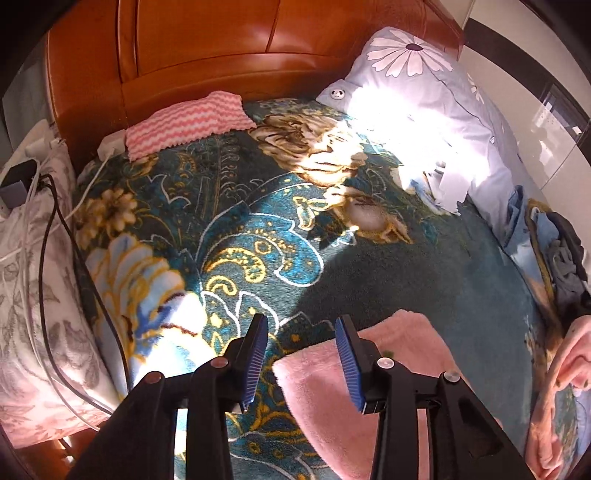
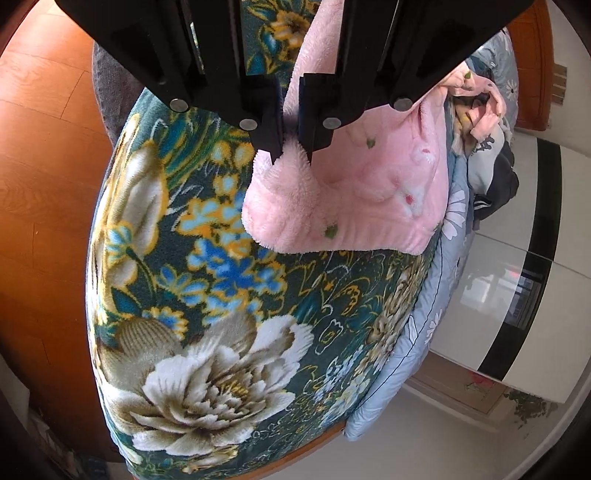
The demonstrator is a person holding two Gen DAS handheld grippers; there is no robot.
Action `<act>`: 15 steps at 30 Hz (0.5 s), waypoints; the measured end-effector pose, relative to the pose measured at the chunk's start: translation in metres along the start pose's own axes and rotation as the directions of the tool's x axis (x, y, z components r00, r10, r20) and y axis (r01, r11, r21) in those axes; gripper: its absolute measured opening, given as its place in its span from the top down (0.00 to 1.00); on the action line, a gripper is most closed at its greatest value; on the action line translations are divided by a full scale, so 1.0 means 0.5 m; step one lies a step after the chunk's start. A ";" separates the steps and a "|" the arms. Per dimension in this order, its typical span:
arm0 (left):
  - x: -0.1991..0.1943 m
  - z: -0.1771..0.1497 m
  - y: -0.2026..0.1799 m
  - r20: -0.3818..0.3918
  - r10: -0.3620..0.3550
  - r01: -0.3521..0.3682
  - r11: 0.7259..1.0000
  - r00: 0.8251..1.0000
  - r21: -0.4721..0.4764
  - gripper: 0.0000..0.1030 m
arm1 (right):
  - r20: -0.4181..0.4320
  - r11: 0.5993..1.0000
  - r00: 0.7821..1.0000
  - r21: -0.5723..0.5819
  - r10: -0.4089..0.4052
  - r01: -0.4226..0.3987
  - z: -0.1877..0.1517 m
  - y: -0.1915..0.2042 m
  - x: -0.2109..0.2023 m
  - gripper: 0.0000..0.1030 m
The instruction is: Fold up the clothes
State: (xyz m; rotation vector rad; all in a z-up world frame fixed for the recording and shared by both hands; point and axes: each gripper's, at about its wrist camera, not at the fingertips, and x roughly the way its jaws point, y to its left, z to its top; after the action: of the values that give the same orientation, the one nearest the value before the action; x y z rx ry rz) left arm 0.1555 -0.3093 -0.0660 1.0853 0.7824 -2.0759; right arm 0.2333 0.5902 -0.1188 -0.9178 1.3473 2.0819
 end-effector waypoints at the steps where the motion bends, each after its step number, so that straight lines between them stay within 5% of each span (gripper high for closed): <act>1: -0.004 0.003 -0.022 -0.004 -0.030 0.030 0.999 1.000 0.012 0.60 | 0.008 0.999 0.999 -0.024 -0.032 0.033 -0.001 0.012 -0.006 0.92; 4: -0.011 0.003 -0.133 -0.021 -0.121 0.122 0.986 0.992 0.117 0.59 | 0.063 0.991 0.990 -0.041 -0.127 0.130 -0.010 0.035 -0.029 0.83; 5: -0.011 0.002 -0.183 -0.034 -0.152 0.156 0.973 0.988 0.169 0.59 | 0.083 0.986 0.984 -0.045 -0.158 0.162 -0.013 0.043 -0.036 0.70; 8: -0.016 -0.025 -0.357 -0.124 -0.277 0.303 0.888 0.953 0.345 0.57 | 0.134 0.971 0.967 -0.072 -0.217 0.228 -0.022 0.073 -0.057 0.62; 11: -0.045 -0.071 -0.550 -0.180 -0.364 0.401 0.737 0.914 0.544 0.53 | 0.161 0.963 0.970 -0.167 -0.183 0.210 -0.034 0.129 -0.072 0.61; 15: -0.109 -0.168 -0.776 -0.226 -0.455 0.456 0.498 0.862 0.738 0.43 | 0.126 0.946 0.986 -0.291 -0.113 0.145 -0.061 0.208 -0.057 0.55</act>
State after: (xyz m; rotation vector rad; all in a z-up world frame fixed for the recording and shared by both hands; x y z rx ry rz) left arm -0.0811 0.0026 0.0185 1.4165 0.1004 -3.0265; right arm 0.1865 0.5202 -0.0447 -0.9705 0.9054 2.2344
